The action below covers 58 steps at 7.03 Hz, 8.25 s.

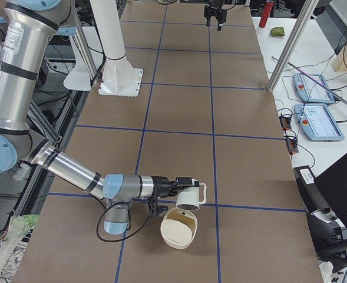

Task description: Left arm hands cup to right arm to dump lemon

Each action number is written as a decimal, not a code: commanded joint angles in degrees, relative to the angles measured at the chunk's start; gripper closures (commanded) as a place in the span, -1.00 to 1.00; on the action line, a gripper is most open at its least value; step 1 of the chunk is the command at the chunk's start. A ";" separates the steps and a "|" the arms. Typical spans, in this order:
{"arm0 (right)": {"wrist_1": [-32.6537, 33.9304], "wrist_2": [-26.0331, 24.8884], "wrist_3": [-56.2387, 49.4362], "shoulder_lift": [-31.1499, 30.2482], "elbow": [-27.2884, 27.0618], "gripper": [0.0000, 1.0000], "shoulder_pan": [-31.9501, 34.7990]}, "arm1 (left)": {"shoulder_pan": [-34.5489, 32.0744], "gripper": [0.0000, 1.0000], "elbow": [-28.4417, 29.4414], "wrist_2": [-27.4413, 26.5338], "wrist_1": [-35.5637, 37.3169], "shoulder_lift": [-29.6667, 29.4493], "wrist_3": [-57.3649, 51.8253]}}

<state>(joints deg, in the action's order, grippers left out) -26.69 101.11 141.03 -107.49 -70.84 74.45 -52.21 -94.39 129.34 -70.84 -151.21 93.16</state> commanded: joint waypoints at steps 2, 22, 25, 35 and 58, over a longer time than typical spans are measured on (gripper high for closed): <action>-0.47 7.15 19.17 2.53 3.06 0.74 5.59 | 0.44 -1.00 0.44 -2.25 0.09 -1.19 0.00; 37.84 -8.94 -49.70 24.32 -16.70 0.70 -14.36 | 2.54 -1.00 1.67 -4.01 -1.14 -1.72 -15.73; 47.06 -32.47 -73.70 31.00 -16.70 0.69 -30.53 | 3.43 -0.99 2.89 -4.09 -1.06 -3.13 -13.54; 86.26 -73.94 -81.61 52.82 -23.97 0.67 -58.97 | 5.63 -0.82 6.41 -2.07 6.06 -6.11 -13.27; 90.06 -74.03 -80.74 52.30 -28.04 -0.99 -59.68 | 7.21 1.00 4.48 -0.40 14.15 -8.05 -13.45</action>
<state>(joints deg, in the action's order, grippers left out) 63.45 27.36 59.96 -54.73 -99.17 14.75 -44.90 -89.82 128.86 -57.33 -159.05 79.81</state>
